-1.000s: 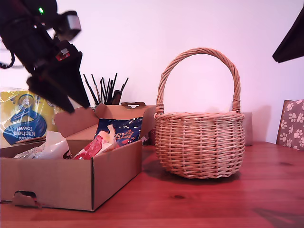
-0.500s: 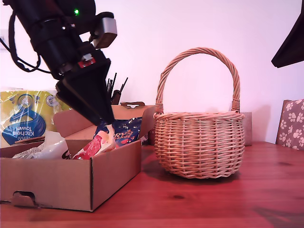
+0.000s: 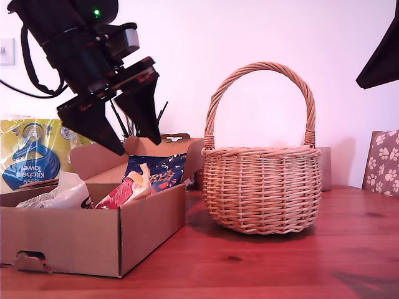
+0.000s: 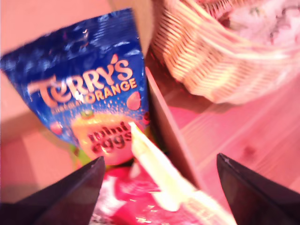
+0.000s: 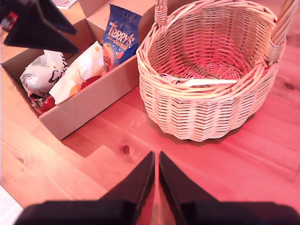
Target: Move the bags of Easter eggs from the cardboard box on the left into the woven basket on the right side.
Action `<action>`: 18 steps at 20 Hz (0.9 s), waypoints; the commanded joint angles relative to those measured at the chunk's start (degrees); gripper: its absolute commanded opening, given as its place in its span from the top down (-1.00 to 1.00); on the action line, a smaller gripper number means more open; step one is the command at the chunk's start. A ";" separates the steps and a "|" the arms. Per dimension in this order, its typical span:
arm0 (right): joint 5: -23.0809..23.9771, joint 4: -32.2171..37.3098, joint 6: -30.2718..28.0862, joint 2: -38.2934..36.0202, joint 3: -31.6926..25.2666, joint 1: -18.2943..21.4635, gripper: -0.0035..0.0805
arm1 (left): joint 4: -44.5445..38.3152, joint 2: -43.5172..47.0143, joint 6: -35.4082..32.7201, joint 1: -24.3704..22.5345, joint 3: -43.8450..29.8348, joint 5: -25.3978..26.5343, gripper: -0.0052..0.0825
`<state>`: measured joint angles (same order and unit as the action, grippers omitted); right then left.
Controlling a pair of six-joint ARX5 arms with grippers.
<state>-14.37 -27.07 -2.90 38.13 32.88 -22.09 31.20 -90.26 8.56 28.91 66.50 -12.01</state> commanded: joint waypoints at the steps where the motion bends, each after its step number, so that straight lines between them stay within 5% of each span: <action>1: 0.13 0.44 -0.15 -0.04 -1.20 0.39 0.93 | 0.26 -1.49 3.78 0.52 -0.92 1.46 -0.67; 3: 0.13 0.46 -0.15 -0.04 -1.20 0.39 0.93 | 1.77 -2.82 7.98 0.52 -0.92 3.10 -0.67; 18: 0.11 0.59 -0.15 -0.04 -1.20 0.39 0.93 | 4.98 -11.89 9.46 0.72 -0.90 7.17 -0.62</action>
<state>-14.37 -26.92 -2.92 38.13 32.88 -22.09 35.79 -99.81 17.76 29.54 66.52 -5.10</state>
